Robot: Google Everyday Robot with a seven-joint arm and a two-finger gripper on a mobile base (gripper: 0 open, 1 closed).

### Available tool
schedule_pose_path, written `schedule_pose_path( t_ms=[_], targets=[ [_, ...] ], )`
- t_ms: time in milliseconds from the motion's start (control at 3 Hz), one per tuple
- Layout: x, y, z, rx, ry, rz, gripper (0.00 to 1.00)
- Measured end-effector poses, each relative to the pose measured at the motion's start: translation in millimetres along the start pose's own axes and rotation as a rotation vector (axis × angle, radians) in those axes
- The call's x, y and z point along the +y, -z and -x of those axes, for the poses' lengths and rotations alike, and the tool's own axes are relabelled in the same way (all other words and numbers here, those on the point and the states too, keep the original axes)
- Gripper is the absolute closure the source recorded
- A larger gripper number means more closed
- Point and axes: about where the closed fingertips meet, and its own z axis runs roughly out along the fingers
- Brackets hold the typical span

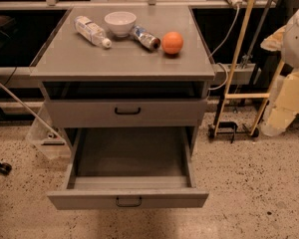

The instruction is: Close middle drawer

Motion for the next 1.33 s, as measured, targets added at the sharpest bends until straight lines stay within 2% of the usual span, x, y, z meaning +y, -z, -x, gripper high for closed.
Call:
schedule_pose_path(
  t_ms=[333,667,1000,1333],
  targets=[
    [0.0,0.0,0.0,0.0,0.0,0.0,0.0],
    [8.4,-18.0,3.4,-0.02,0.005,0.016,0.0],
    [35.8,-72.5,17.1,-0.085,0.006,0.081,0.0],
    [73.7,-141.9,18.1,-0.136,-0.004,0.166,0.0]
  ],
)
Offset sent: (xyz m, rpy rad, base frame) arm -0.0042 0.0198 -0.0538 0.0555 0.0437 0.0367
